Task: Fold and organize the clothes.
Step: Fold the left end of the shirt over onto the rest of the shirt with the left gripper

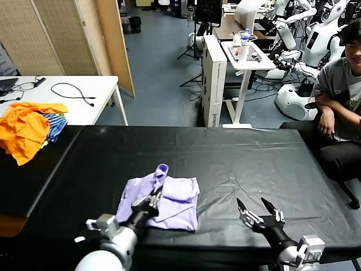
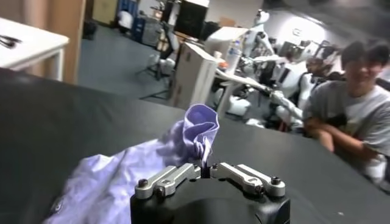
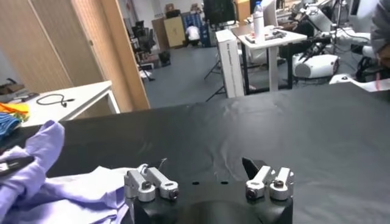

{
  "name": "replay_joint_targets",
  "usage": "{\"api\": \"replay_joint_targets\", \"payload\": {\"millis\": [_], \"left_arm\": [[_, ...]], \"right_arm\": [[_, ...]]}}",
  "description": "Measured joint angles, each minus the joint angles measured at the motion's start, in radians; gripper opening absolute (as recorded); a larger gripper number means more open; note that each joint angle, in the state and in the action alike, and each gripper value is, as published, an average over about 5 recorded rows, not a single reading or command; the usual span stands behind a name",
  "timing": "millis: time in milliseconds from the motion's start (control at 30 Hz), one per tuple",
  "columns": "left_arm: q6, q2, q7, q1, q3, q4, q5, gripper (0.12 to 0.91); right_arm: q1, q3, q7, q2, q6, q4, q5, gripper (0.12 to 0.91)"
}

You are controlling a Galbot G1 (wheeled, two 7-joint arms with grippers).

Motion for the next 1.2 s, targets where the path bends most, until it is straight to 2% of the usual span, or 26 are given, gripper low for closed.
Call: {"api": "replay_joint_targets", "payload": {"millis": [633,733,867,1000,1100,1200], "left_arm": [[-0.032,-0.087,0.014,-0.029,0.084,0.113,0.122,0.194],[-0.041,-0.091,0.017,-0.017,0.103,0.123,0.152,0.309],[-0.062,-0.102,0.022,-0.007,0.129,0.126,0.156,0.567],[-0.096,-0.112,0.035,-0.014,0.128,0.111,0.089,0.8],[-0.11,-0.104,0.047,-0.027,0.105,0.089,0.041,0.89],[-0.125,-0.08,0.049,-0.041,0.063,0.065,0.023,0.905]], "right_arm": [[0.027,-0.032,-0.008,0.001,-0.005,-0.024,-0.021,0.907],[0.039,-0.044,-0.015,-0.017,-0.007,-0.032,-0.006,0.907],[0.061,-0.064,-0.018,-0.058,-0.017,-0.048,0.031,0.907],[0.094,-0.097,-0.015,-0.11,-0.043,-0.058,0.079,0.907],[0.13,-0.141,-0.01,-0.151,-0.059,-0.072,0.105,0.907],[0.176,-0.203,-0.006,-0.191,-0.065,-0.091,0.106,0.907]]}}
